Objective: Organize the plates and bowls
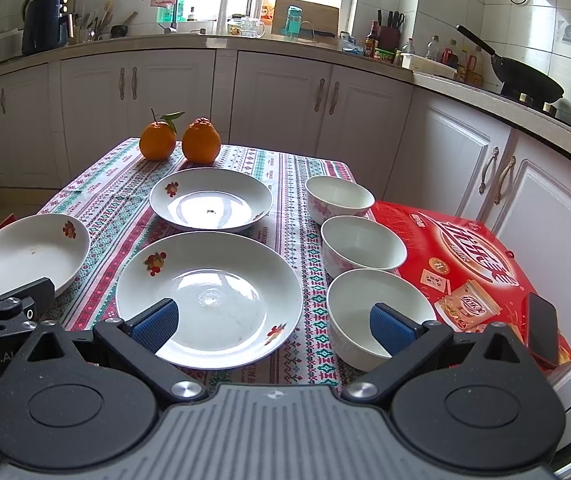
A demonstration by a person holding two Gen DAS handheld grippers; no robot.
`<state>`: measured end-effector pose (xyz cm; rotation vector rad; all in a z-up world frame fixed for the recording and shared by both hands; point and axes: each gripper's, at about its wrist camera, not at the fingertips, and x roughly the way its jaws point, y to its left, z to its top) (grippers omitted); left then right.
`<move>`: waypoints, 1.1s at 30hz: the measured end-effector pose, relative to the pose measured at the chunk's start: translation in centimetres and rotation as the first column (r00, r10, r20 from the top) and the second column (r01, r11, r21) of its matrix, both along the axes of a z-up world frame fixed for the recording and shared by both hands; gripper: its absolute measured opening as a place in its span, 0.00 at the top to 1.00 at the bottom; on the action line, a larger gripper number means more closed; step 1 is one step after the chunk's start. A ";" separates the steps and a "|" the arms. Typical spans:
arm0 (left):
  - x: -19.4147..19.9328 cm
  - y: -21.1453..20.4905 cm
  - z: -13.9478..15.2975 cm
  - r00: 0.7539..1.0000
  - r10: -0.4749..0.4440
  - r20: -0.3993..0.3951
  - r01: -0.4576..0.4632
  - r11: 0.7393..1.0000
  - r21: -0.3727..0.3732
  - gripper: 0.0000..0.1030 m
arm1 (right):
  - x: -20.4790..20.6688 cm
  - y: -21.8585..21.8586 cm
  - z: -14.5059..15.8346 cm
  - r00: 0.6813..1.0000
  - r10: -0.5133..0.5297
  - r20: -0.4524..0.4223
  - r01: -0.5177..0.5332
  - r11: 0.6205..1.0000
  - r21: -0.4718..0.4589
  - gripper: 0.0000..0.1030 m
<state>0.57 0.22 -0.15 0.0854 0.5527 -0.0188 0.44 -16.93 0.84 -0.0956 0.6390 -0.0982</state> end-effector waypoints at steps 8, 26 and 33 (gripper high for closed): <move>1.0 1.3 -0.4 0.999 -0.016 -0.033 0.014 0.998 -0.055 0.00 | 0.9 -0.4 0.0 1.000 0.024 -0.004 -0.024 1.000 -0.007 0.00; 3.4 6.7 -1.1 0.999 -0.035 0.001 0.035 0.999 -0.031 0.00 | 9.9 -1.5 2.9 0.964 0.267 0.009 -0.267 0.962 0.062 0.00; 2.5 8.8 -2.9 0.996 -0.075 -0.052 0.073 0.997 -0.027 0.00 | 13.8 2.5 2.9 0.905 0.425 -0.017 -0.424 0.904 0.044 0.00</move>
